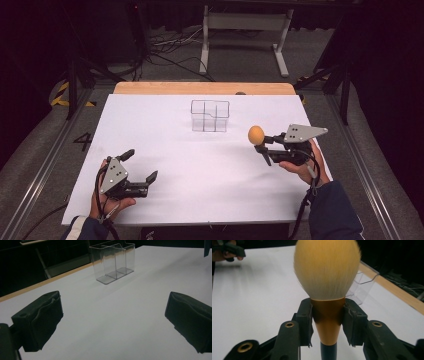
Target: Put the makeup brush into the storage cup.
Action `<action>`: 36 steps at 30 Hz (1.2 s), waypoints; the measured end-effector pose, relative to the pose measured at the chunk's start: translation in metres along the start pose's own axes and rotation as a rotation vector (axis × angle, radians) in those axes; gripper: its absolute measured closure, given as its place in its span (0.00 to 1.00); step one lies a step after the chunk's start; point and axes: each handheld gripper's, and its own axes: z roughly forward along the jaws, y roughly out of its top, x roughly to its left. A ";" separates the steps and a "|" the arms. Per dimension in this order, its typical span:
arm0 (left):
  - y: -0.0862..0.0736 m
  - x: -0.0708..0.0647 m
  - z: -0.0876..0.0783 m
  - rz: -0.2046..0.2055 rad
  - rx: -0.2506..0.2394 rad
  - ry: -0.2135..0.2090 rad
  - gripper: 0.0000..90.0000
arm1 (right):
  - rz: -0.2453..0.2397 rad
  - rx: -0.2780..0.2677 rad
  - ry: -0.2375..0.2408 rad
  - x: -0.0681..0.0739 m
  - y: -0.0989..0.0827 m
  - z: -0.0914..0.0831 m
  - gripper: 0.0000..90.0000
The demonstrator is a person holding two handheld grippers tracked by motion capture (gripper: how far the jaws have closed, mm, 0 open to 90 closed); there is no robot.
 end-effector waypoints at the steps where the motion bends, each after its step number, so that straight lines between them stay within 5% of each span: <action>1: 0.000 0.000 0.000 0.000 0.001 0.002 0.02 | 0.010 -0.015 -0.014 -0.001 0.000 -0.002 0.69; 10: 0.001 0.000 -0.001 0.004 -0.010 -0.002 0.02 | 0.077 -0.096 -0.074 -0.010 -0.003 -0.016 0.69; 36: 0.000 0.001 -0.001 -0.009 -0.010 -0.007 0.02 | 0.118 -0.210 -0.176 -0.008 0.014 -0.014 0.69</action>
